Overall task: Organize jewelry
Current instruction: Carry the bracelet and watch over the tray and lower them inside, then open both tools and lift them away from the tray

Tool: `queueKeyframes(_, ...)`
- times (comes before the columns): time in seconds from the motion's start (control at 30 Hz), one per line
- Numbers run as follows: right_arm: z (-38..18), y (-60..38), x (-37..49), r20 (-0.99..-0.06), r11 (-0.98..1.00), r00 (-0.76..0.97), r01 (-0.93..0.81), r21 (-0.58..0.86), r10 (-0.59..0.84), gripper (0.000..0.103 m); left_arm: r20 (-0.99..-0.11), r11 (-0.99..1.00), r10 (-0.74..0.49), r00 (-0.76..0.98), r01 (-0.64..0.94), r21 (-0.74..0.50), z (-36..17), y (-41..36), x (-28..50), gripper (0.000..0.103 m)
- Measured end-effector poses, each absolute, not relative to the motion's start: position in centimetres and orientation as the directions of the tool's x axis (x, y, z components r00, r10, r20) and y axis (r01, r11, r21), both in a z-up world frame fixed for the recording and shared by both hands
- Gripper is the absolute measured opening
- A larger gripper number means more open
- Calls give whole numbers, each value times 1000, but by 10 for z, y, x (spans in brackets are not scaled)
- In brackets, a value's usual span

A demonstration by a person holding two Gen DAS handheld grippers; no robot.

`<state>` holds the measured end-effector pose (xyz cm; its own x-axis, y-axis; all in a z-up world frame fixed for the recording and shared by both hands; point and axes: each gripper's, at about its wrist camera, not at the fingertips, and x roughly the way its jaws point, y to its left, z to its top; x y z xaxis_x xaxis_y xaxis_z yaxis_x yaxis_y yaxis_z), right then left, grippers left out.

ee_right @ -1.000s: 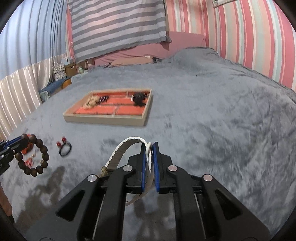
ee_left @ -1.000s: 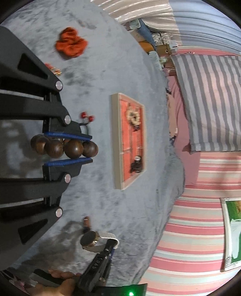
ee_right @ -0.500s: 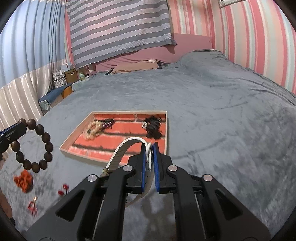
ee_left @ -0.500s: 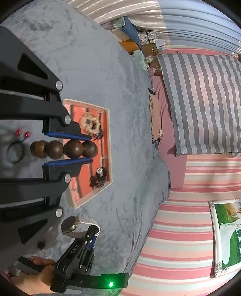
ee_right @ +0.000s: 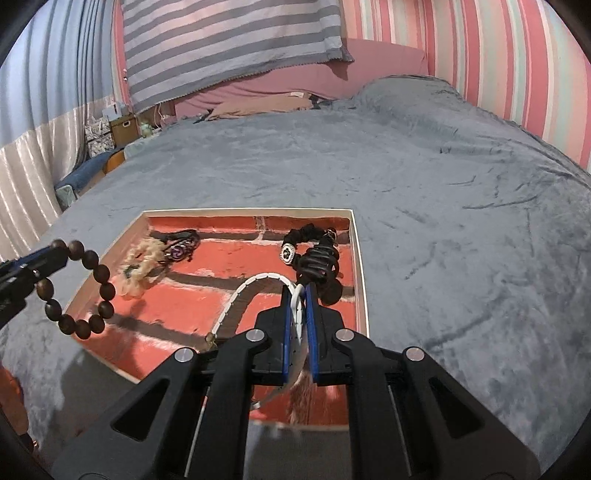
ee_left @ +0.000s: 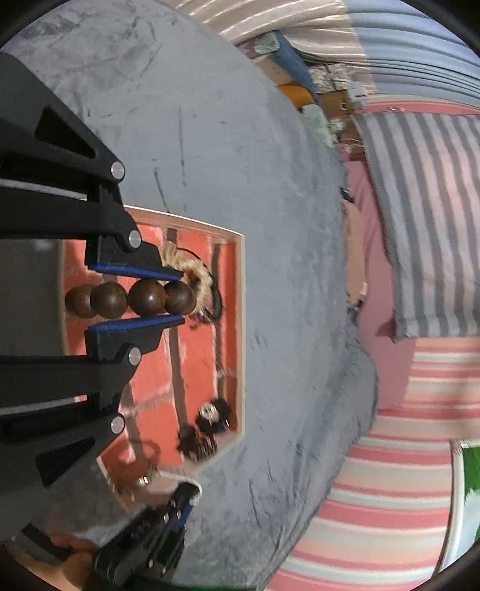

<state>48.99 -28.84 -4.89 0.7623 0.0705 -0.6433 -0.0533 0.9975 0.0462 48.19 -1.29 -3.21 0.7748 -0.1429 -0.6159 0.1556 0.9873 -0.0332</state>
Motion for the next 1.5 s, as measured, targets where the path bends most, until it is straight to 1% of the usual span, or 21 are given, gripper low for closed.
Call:
queueKeyframes(0.2,-62,-290,514,-677,999,735,-43,5,35,8,-673,992,-119,730,123,-42,-59,-3,513,19)
queueKeyframes(0.33,-74,-297,530,-712,1000,702,-27,8,25,8,-701,995,-82,708,100,-15,-74,-5,528,19)
queueKeyframes(0.47,-82,-297,538,-725,999,689,-35,-2,23,8,-727,995,-58,684,96,10,-88,-7,540,19)
queueKeyframes(0.57,-85,-297,543,-733,999,679,-41,9,35,8,-737,996,-32,676,87,37,-98,-10,544,19)
queueKeyframes(0.87,-105,-294,550,-763,998,645,-60,-2,38,9,-767,996,-11,641,73,47,-116,-10,551,20)
queueKeyframes(1.1,-106,-291,549,-776,996,630,-88,-22,39,13,-775,996,-12,632,74,44,-115,-8,549,21)
queueKeyframes(1.27,-96,-290,538,-765,991,640,-130,-22,67,24,-773,996,-19,634,80,41,-105,-9,542,22)
queueKeyframes(1.33,-88,-291,533,-756,990,650,-143,-15,82,33,-760,996,-37,649,86,25,-96,-8,535,33)
queueKeyframes(1.37,-83,-293,530,-749,990,657,-144,-10,88,38,-753,996,-37,657,88,27,-91,-9,531,42)
queueKeyframes(1.4,-80,-294,529,-744,989,661,-145,-2,95,42,-748,995,-38,663,92,31,-88,-11,528,47)
queueKeyframes(1.47,-68,-299,523,-730,987,672,-156,29,128,48,-735,994,-49,677,109,33,-77,-13,520,47)
queueKeyframes(1.5,-64,-301,521,-724,987,676,-159,35,135,56,-728,993,-59,683,115,27,-69,-12,514,50)
